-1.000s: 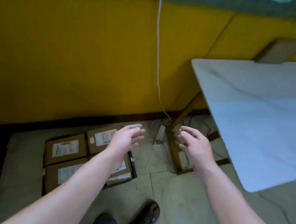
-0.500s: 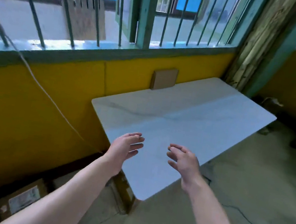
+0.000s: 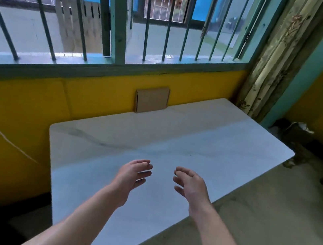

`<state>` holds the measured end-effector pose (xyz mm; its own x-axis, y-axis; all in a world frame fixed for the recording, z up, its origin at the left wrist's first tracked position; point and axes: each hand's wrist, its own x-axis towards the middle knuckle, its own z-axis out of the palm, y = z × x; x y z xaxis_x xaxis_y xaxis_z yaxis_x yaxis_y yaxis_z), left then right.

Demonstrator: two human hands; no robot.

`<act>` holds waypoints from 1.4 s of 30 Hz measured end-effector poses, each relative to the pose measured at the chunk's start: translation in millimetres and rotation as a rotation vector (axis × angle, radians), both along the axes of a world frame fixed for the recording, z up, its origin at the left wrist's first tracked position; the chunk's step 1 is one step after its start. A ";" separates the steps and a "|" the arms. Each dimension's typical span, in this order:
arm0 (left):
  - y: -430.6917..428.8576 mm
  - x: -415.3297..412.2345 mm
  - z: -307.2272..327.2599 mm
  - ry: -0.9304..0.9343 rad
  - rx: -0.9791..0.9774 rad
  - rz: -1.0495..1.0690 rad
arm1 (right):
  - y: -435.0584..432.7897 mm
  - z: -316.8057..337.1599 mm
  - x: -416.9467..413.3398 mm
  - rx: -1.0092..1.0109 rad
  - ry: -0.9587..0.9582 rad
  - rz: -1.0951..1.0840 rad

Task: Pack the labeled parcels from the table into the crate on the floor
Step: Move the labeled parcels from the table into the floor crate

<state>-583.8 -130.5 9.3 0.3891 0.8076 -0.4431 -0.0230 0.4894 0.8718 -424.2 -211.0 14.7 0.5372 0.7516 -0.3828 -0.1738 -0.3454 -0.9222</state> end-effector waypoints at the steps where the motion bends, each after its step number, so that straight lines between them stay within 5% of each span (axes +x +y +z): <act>1: 13.1 13.1 -4.3 -0.007 -0.002 0.015 | 15.3 -1.5 13.8 -0.004 -0.005 0.009; 19: 239.7 159.2 -42.6 -0.002 -0.168 0.377 | 296.2 -40.8 186.6 -0.164 0.024 0.256; 31: 393.3 188.6 -54.3 0.295 -0.043 0.697 | 492.6 -61.7 236.8 -0.115 -0.068 0.428; 42: 406.7 196.5 -61.7 0.224 0.053 0.710 | 526.0 -71.2 239.3 -0.104 0.013 0.458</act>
